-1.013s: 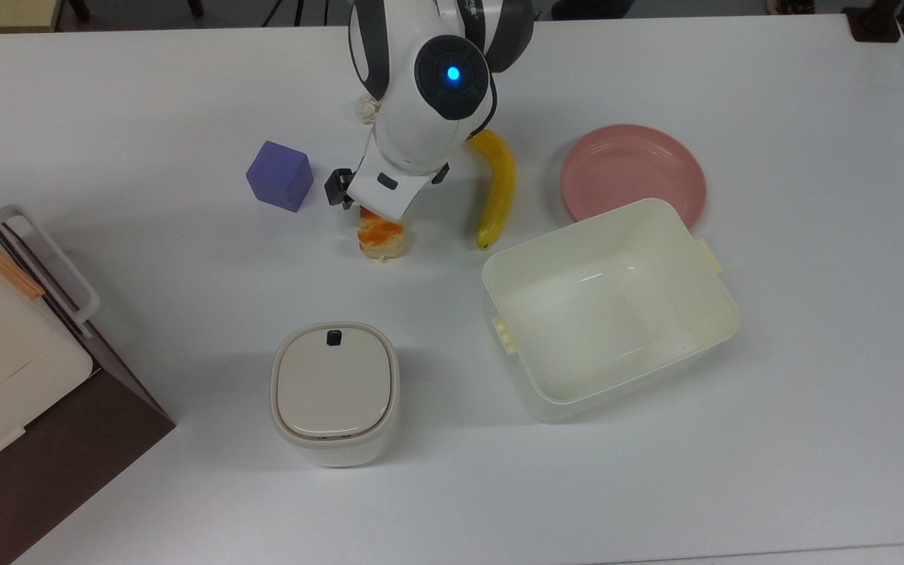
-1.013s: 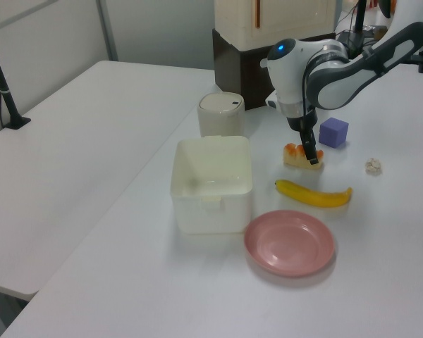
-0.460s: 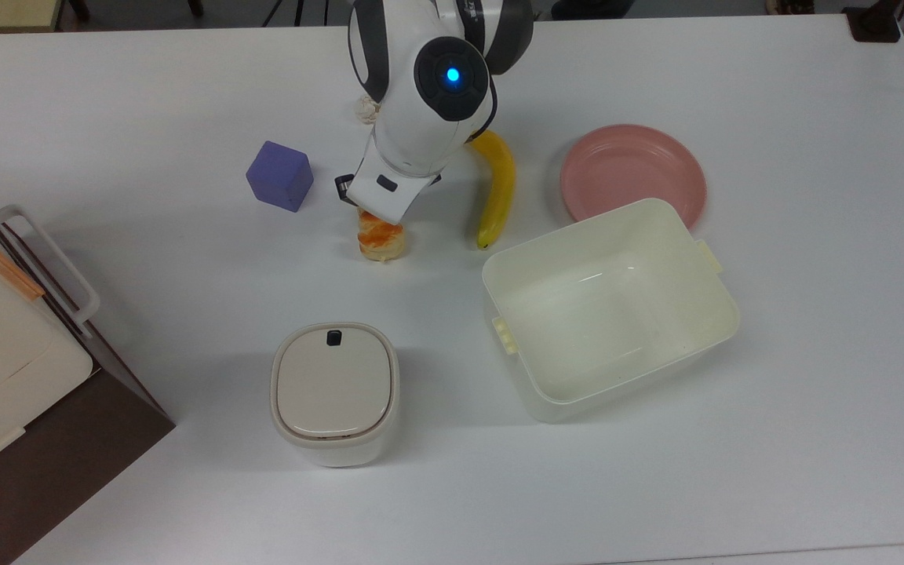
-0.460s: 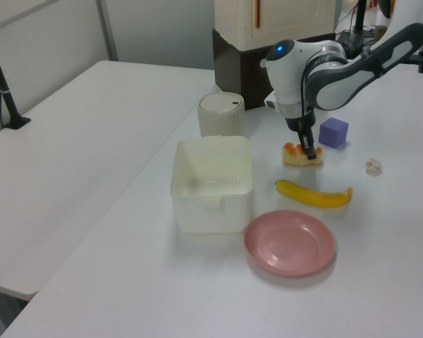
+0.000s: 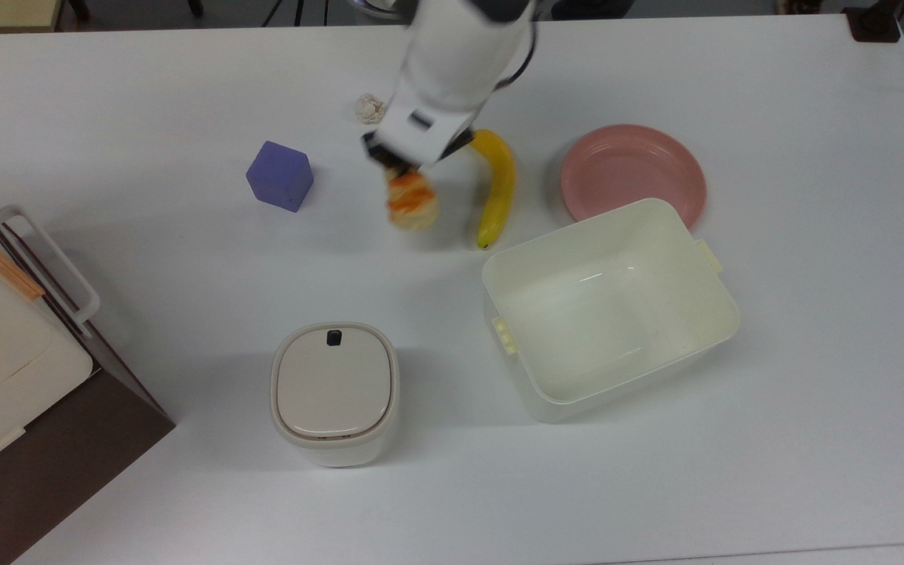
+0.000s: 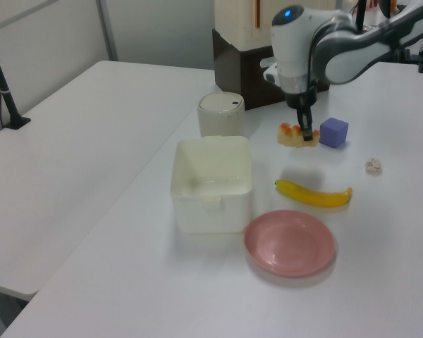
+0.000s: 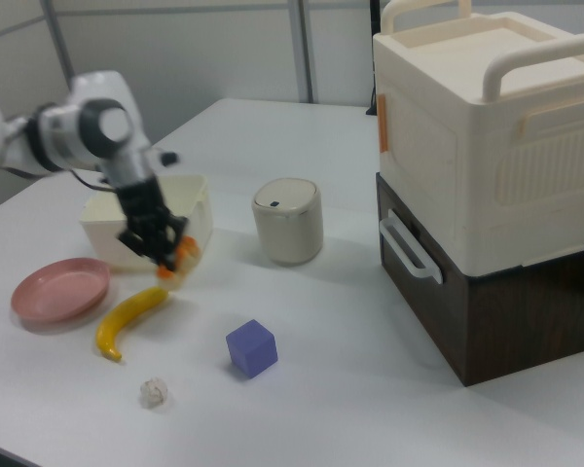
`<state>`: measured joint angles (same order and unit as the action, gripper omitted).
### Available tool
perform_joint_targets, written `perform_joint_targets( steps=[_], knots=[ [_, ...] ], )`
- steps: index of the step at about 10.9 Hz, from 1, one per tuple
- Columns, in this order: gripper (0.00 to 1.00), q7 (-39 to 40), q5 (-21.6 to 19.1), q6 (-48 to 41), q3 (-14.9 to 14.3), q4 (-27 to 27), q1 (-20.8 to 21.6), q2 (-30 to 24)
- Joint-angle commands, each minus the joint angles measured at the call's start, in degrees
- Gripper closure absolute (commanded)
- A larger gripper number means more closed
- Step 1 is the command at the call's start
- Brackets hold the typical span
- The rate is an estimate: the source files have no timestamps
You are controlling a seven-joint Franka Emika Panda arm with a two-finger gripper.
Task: Put the bread on a plate
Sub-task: 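Lift the bread roll and carry it over the pink plate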
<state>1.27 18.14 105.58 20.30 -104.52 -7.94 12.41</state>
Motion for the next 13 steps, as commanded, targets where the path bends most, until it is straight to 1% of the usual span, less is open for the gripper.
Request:
perform_joint_targets(
  steps=[1,2,3,4,5,8,9,11,12,13],
  knots=[
    [1.00,-0.9,-1.1,-6.6,8.7,1.2,0.7,-2.6],
    [1.00,-1.0,-1.1,-6.7,11.0,1.3,1.5,-2.2],
    [1.00,-1.8,-1.1,-6.5,11.3,1.5,3.2,-1.6],
    [1.00,-5.2,-0.6,-6.1,11.3,1.6,6.2,0.5],
    [1.00,-7.5,-0.3,-6.0,11.3,1.6,8.4,1.9],
    [1.00,-10.4,-0.2,-5.8,11.3,1.4,13.5,6.0],
    [1.00,-11.2,-0.4,-5.0,11.3,1.6,14.1,7.4],
    [1.00,-11.7,-0.7,0.3,11.3,1.9,13.9,9.1],
    [1.00,-13.7,-0.3,1.0,11.3,4.6,14.2,10.0],
    [1.00,-15.2,-0.1,1.0,11.3,6.0,14.2,11.0]
  ],
)
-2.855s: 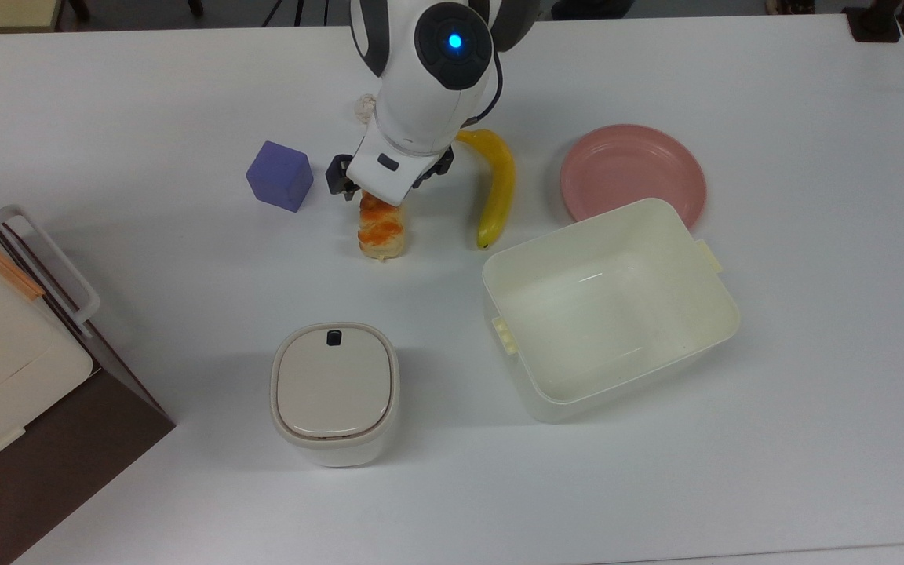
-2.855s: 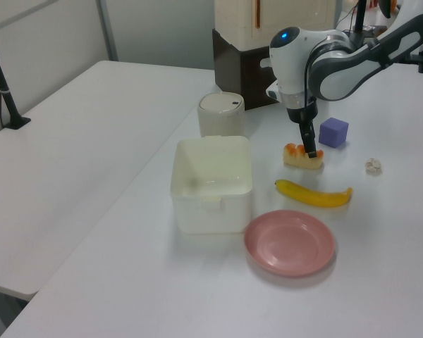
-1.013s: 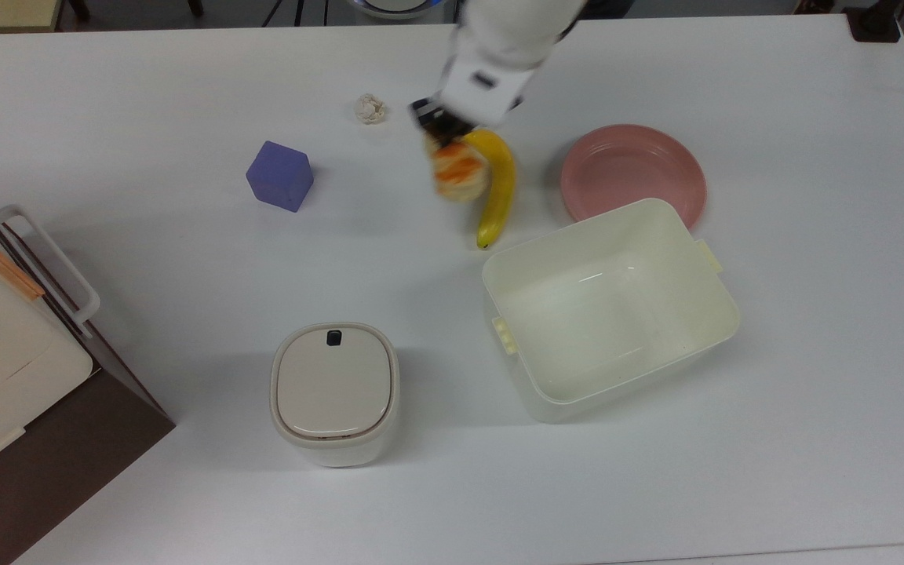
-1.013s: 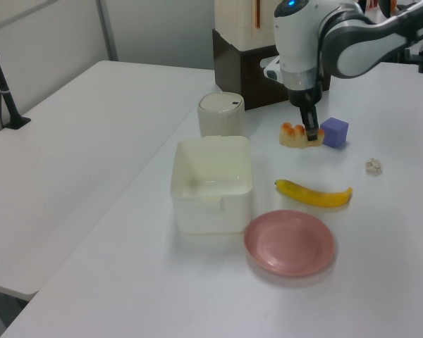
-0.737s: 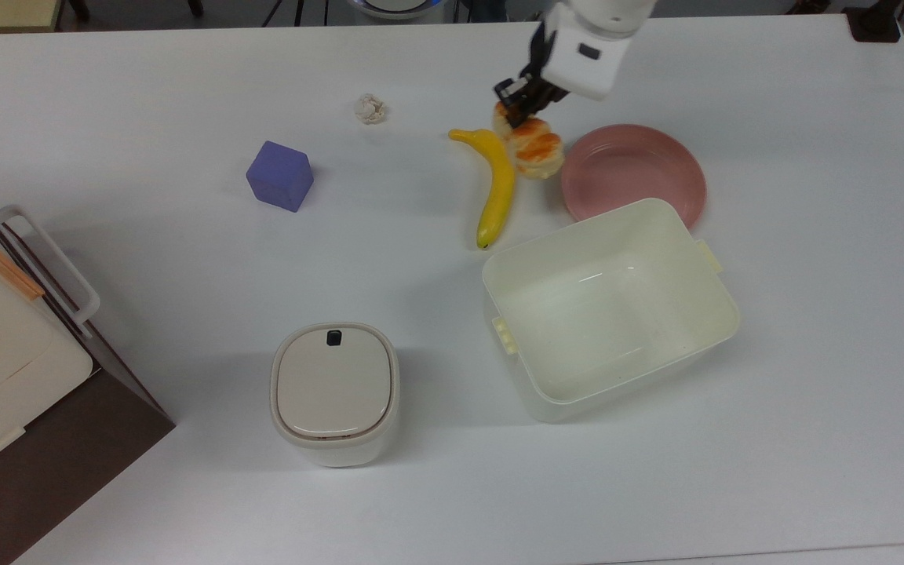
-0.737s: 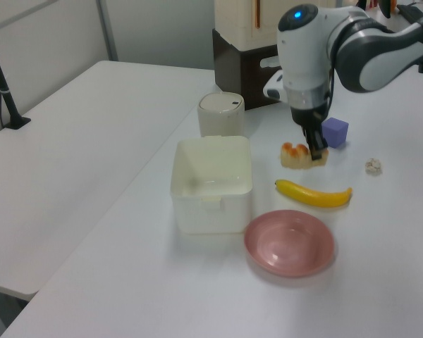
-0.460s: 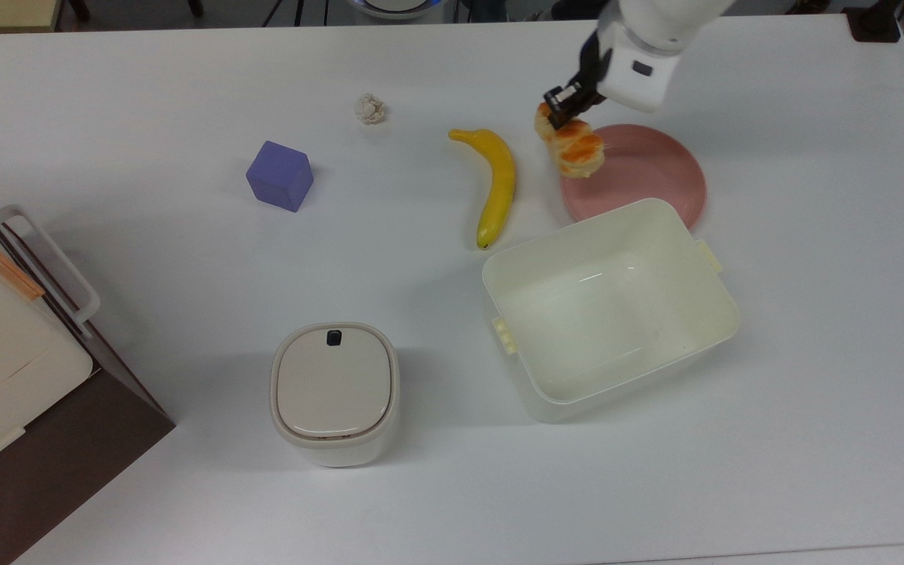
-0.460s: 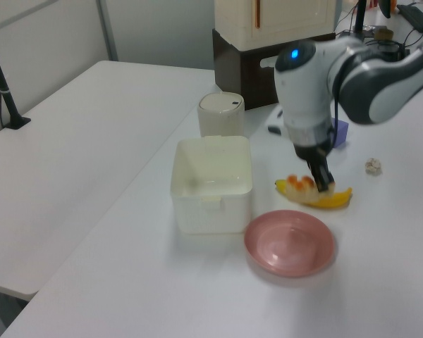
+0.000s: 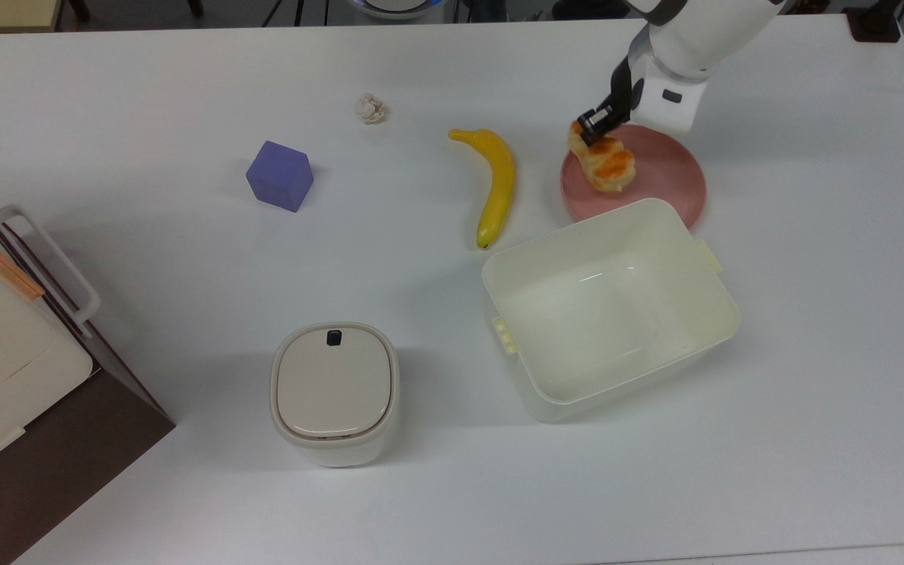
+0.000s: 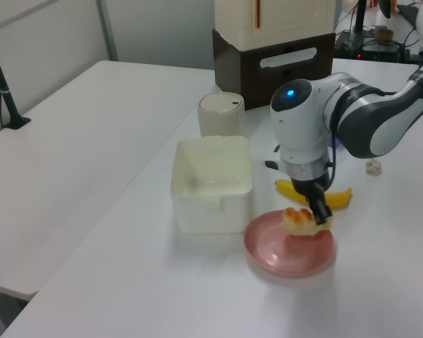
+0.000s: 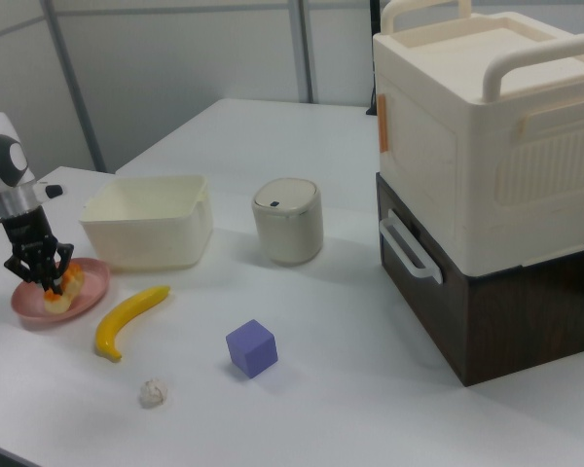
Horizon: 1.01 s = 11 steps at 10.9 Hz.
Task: Put the bread on a plate
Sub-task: 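Lift the bread roll and carry it over the pink plate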
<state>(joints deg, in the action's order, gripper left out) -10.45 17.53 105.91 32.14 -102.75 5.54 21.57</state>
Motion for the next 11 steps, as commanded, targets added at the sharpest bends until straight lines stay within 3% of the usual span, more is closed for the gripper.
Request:
perform_joint_targets(
  steps=[1,5,6,7,8,11],
  knots=[
    [1.00,-3.8,0.6,0.8,-0.5,4.7,0.8,2.2],
    [1.00,-6.1,1.6,4.7,-0.5,4.7,2.8,4.9],
    [0.82,-8.7,2.2,5.4,-0.5,4.7,2.7,5.2],
    [0.55,-10.2,2.3,5.5,-0.5,4.7,2.6,5.4],
    [0.01,-10.3,2.5,5.5,-0.6,4.7,2.6,5.4],
    [0.00,-10.5,3.9,5.5,-0.6,4.7,2.7,5.3]
  ],
)
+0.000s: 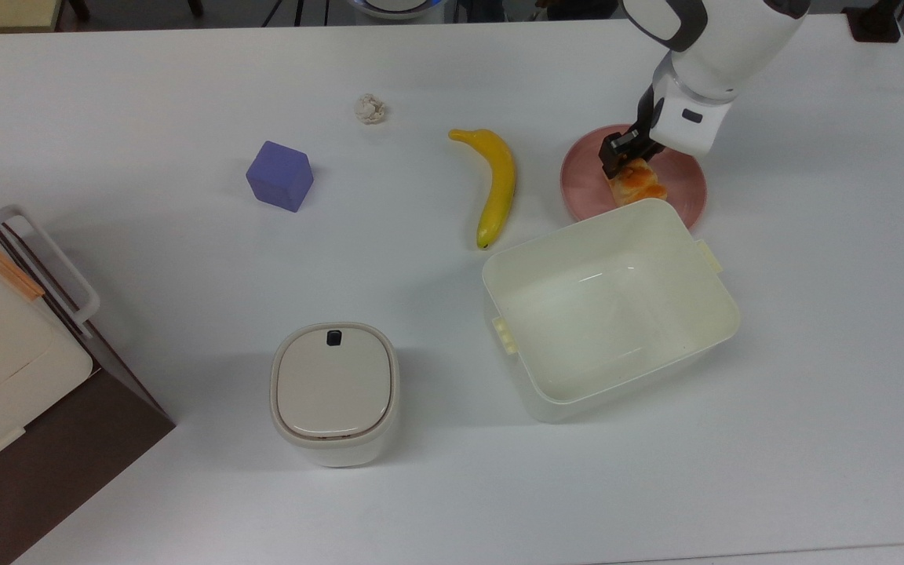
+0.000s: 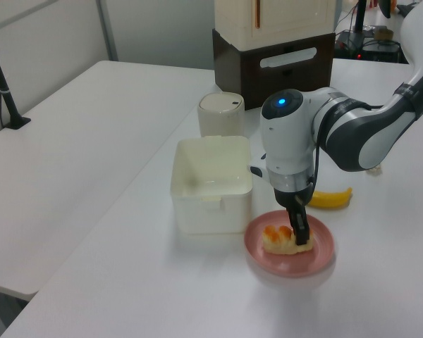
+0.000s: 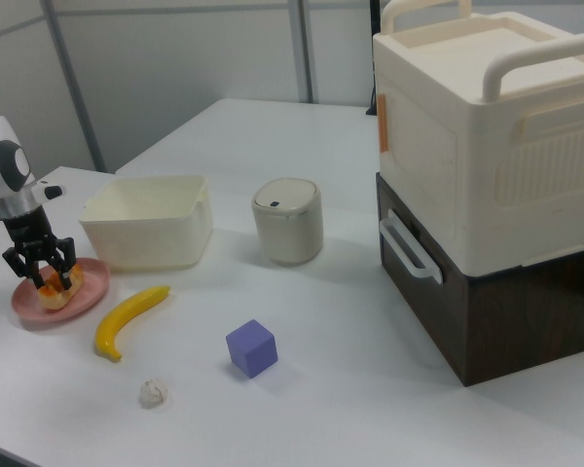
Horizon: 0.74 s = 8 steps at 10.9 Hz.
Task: Put the bread on a plate
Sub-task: 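Lower the bread roll onto the plate and open the gripper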
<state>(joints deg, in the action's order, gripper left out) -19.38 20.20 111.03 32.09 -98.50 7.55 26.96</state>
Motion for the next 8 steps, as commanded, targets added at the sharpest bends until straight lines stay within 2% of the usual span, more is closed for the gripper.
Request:
perform_joint_targets(
  steps=[1,3,4,6,8],
  knots=[
    [0.00,-1.6,1.2,0.4,-0.5,0.6,0.5,-0.3],
    [0.00,-1.6,0.7,-1.2,-0.5,1.9,-0.9,-3.6],
    [0.00,-1.6,0.2,-4.0,-0.7,2.8,-3.3,-6.5],
    [0.00,-1.5,-1.9,-8.9,-0.7,4.8,-8.8,-11.6],
    [0.00,-1.2,-5.5,-9.1,-0.7,5.2,-16.9,-15.7]
  ],
)
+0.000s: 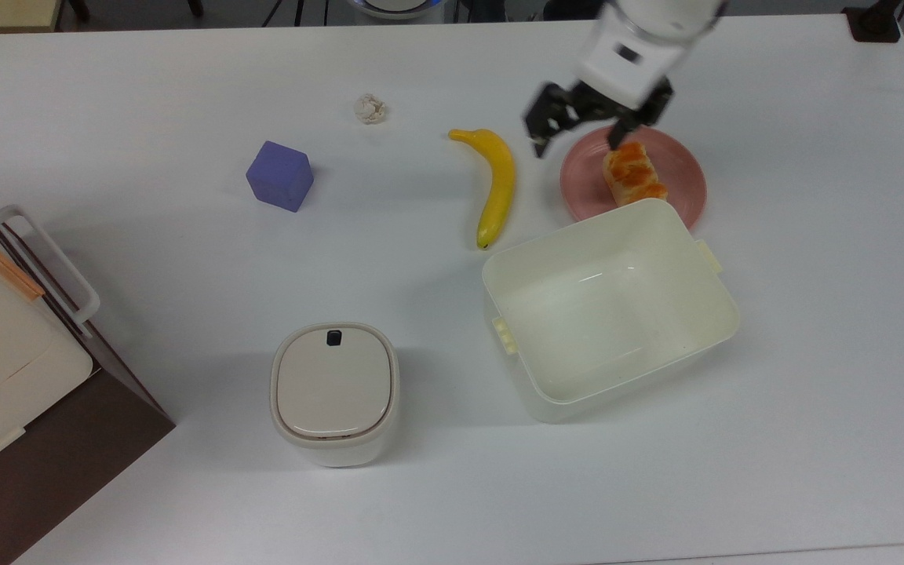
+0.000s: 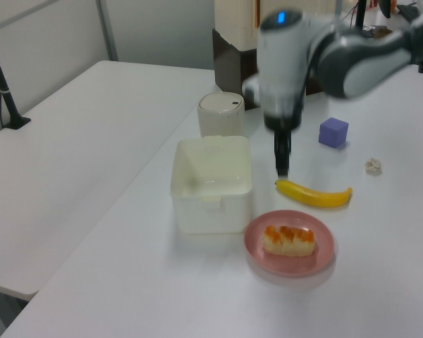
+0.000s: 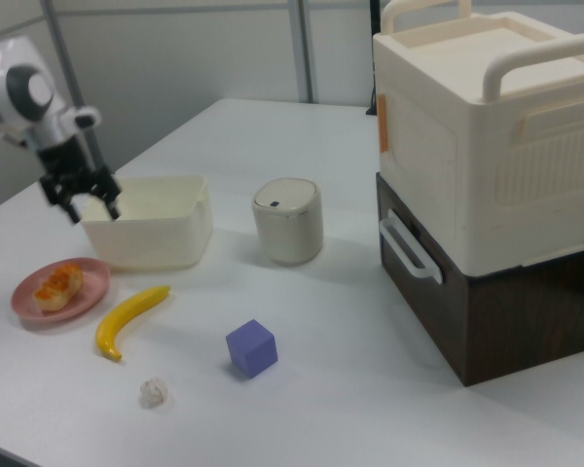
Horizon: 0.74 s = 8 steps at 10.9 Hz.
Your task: Put the bread on a plate
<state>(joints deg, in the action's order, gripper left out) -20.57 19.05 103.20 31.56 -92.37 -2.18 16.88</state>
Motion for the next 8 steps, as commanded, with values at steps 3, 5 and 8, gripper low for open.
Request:
perform_joint_targets(
  steps=[3,5,8],
  knots=[
    [0.00,5.6,-12.9,-1.7,-4.2,-0.8,-18.7,-13.2],
    [0.00,11.0,-17.2,-4.8,-10.8,0.6,-20.9,-15.9],
    [0.00,11.3,-21.5,-10.2,-21.2,3.3,-20.9,-19.1]
  ],
)
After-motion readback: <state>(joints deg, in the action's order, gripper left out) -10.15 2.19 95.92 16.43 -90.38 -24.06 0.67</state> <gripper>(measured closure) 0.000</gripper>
